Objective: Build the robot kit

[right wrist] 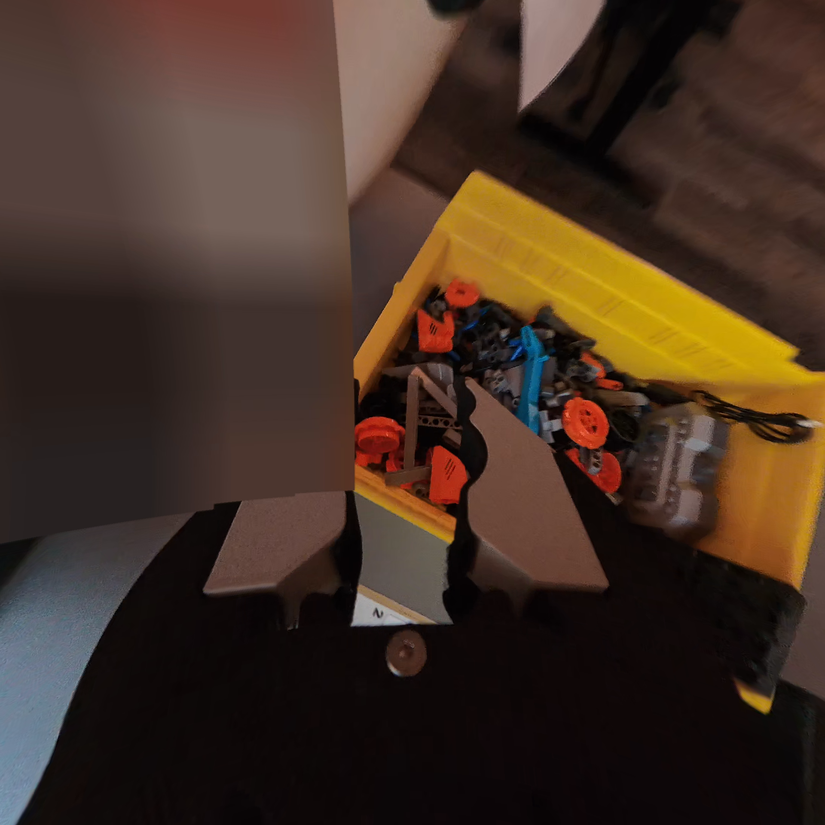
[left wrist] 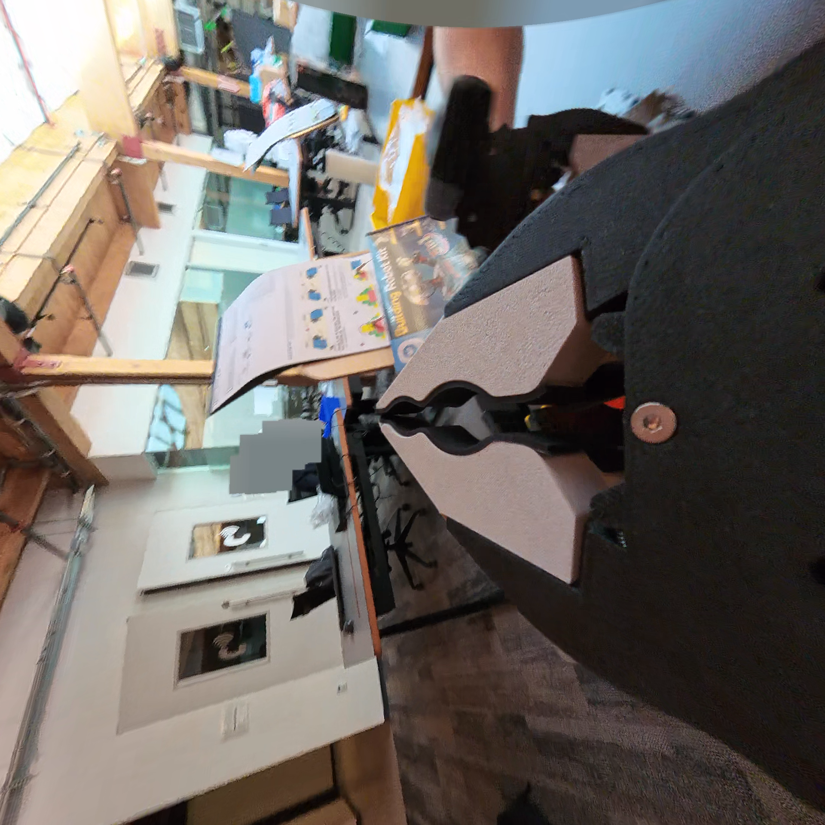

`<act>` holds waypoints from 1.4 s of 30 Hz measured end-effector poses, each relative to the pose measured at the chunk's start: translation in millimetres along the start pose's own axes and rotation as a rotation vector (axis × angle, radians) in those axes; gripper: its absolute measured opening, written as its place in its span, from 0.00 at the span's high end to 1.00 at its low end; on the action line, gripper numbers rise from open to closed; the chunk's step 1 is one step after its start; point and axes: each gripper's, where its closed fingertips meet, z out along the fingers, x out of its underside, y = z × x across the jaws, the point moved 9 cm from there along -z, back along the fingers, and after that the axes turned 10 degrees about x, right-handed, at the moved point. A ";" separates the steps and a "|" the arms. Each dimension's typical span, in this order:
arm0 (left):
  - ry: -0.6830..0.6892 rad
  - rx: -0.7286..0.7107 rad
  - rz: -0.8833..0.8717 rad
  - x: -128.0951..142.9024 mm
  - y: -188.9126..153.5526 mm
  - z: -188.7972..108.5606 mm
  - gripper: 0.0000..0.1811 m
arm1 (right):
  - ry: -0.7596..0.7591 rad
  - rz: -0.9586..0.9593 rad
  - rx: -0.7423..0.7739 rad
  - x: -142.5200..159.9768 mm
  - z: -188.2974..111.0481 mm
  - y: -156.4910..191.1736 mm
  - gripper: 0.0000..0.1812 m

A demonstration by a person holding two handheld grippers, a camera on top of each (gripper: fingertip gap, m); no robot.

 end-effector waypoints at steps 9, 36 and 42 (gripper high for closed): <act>-0.317 -0.135 -0.048 -27.1 14.7 -51.7 1.00 | 0.443 -0.112 -0.259 1.8 76.4 -9.4 0.81; -0.300 -0.102 -0.067 -27.8 15.2 -53.7 1.00 | 0.638 -0.145 -0.033 25.0 107.1 -59.6 0.94; -0.280 -0.086 -0.081 -25.2 15.9 -49.6 1.00 | 0.601 -0.122 -0.010 18.5 105.2 -57.6 0.88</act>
